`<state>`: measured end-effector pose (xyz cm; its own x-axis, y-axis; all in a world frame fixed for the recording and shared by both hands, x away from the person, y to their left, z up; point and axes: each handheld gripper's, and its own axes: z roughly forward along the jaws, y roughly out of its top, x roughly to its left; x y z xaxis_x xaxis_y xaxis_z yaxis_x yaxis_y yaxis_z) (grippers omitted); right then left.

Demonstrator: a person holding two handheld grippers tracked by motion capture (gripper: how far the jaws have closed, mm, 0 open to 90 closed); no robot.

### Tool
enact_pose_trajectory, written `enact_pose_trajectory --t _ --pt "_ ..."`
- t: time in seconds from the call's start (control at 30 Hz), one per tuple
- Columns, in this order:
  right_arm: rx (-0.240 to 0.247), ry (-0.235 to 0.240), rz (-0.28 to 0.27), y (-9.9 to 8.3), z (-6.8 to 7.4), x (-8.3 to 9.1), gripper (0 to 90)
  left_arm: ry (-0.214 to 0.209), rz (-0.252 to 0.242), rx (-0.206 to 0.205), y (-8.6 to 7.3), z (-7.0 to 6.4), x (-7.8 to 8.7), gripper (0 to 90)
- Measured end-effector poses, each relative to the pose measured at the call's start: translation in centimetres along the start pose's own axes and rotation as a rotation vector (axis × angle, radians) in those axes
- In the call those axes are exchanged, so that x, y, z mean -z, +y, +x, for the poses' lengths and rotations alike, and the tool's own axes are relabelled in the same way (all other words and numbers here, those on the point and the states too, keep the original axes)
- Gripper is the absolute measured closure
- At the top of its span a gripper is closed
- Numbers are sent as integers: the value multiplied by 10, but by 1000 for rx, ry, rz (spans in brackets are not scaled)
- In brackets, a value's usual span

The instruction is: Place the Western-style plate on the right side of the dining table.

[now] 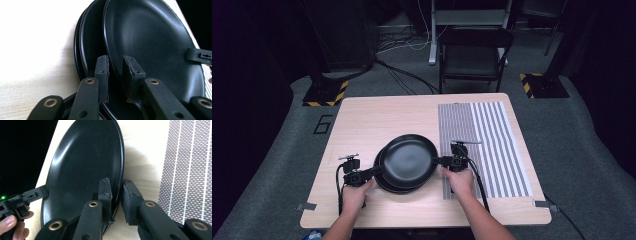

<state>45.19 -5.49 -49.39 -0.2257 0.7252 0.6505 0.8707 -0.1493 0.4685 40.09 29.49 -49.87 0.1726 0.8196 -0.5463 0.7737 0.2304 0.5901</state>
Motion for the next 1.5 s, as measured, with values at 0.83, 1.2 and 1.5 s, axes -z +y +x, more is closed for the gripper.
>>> enact_pose_trajectory --t 0.83,1.2,1.5 --pt "-69 -2 -70 -14 1 1 796 20 -74 112 -15 -8 -11 743" --pt "-100 5 -132 -6 -3 5 819 21 -81 123 -10 -14 -22 748" --pt "-93 -17 -183 -10 0 3 800 22 -131 175 -18 -16 -25 745"
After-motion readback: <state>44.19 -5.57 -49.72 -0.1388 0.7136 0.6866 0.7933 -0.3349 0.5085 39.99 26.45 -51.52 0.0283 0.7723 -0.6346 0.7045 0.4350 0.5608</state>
